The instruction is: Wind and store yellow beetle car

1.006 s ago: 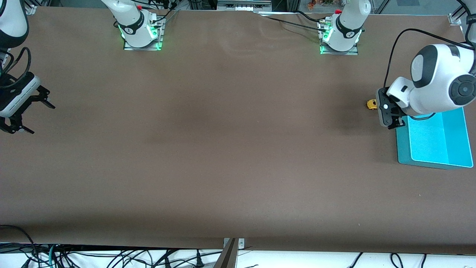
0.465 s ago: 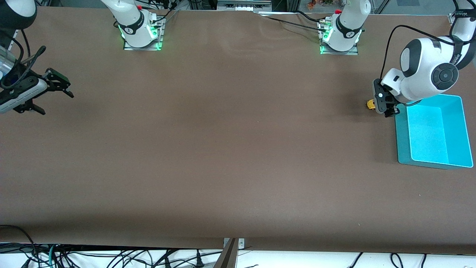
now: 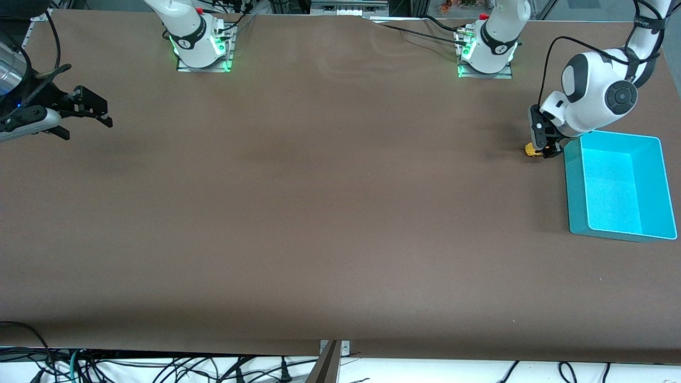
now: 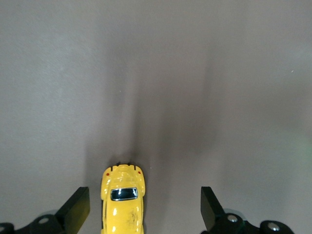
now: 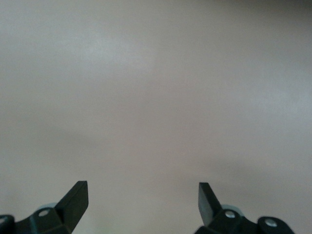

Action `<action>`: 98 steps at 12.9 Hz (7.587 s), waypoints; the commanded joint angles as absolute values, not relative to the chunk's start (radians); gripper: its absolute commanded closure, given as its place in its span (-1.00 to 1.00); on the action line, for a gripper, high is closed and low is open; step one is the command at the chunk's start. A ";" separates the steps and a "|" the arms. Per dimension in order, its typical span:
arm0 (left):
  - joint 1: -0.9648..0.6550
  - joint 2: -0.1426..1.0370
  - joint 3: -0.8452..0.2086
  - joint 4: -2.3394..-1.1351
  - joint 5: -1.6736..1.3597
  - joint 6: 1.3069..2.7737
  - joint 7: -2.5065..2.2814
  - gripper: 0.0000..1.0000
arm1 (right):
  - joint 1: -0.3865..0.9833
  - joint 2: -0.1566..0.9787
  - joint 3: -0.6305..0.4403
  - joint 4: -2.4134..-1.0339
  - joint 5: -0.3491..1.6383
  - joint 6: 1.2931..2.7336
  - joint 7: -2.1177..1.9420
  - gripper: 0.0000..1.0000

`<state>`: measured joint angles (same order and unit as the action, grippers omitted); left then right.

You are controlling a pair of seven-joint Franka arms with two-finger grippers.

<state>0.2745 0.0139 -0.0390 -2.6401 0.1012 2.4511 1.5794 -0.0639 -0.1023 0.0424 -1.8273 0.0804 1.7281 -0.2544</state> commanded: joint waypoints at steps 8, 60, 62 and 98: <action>0.402 0.029 -0.043 -2.703 0.232 2.680 1.678 -1.00 | -0.021 -0.095 0.040 -1.789 0.038 1.680 -0.124 -1.00; 0.414 0.577 0.160 -1.850 -0.116 2.431 2.260 0.98 | -0.011 -0.055 0.040 -1.741 0.006 1.669 -0.133 -1.00; 0.414 0.600 0.160 -1.850 -0.135 2.465 2.260 0.95 | -0.011 -0.055 0.038 -1.743 0.006 1.669 -0.135 -1.00; -0.187 0.083 0.103 -1.562 -0.084 1.506 -0.043 -1.00 | 0.009 -0.058 0.026 -1.720 0.008 1.651 -0.133 -1.00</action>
